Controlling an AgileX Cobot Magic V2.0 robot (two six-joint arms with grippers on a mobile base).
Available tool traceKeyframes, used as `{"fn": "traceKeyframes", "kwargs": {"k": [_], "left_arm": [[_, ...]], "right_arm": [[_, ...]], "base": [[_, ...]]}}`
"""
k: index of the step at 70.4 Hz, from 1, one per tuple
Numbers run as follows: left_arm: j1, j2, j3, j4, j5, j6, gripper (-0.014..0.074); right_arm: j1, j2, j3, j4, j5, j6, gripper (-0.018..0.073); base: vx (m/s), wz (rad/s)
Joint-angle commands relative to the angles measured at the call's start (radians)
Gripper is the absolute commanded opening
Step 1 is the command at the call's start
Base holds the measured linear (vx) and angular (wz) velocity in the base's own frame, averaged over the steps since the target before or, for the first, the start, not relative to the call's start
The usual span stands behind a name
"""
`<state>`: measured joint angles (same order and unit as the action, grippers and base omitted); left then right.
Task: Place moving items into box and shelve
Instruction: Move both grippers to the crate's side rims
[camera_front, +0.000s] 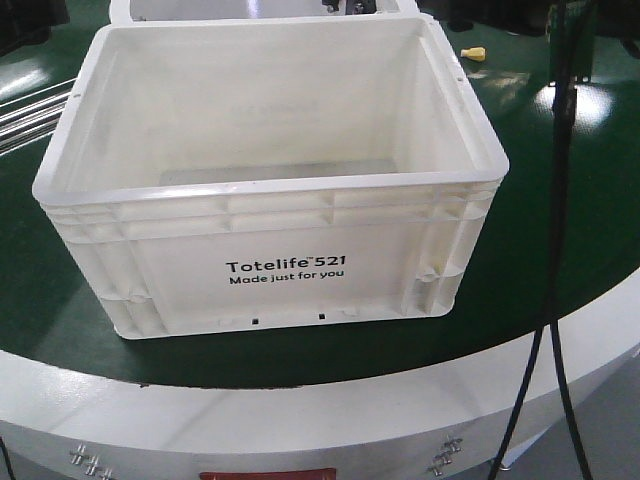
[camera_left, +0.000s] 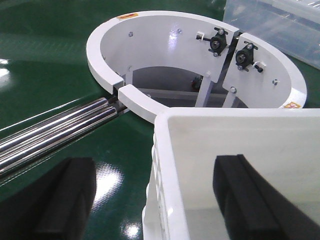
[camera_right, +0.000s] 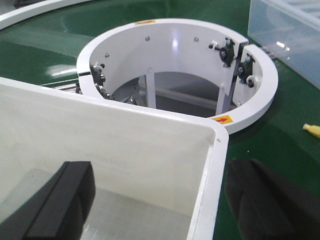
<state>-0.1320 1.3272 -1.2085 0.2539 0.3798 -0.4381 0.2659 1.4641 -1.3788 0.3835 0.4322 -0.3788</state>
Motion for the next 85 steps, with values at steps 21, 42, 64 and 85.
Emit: {"fn": "traceKeyframes", "kwargs": {"k": [21, 42, 64, 85], "left_arm": [[0.0, 0.034, -0.102, -0.006, 0.052, 0.069, 0.0587], [0.0, 0.042, -0.102, -0.006, 0.063, 0.069, 0.0587], [0.0, 0.042, -0.102, -0.006, 0.085, 0.069, 0.0587], [0.0, 0.042, -0.102, -0.006, 0.086, 0.069, 0.0587]], "right_arm": [[-0.007, 0.145, -0.229, -0.322, 0.134, 0.297, 0.0578], [-0.007, 0.229, -0.229, -0.291, 0.212, 0.298, 0.0578], [-0.007, 0.247, -0.256, -0.23, 0.287, 0.306, 0.0557], [-0.007, 0.247, -0.367, -0.273, 0.415, 0.362, 0.0547]], "base": [[0.0, 0.0], [0.0, 0.0], [0.0, 0.0], [0.0, 0.0]]}}
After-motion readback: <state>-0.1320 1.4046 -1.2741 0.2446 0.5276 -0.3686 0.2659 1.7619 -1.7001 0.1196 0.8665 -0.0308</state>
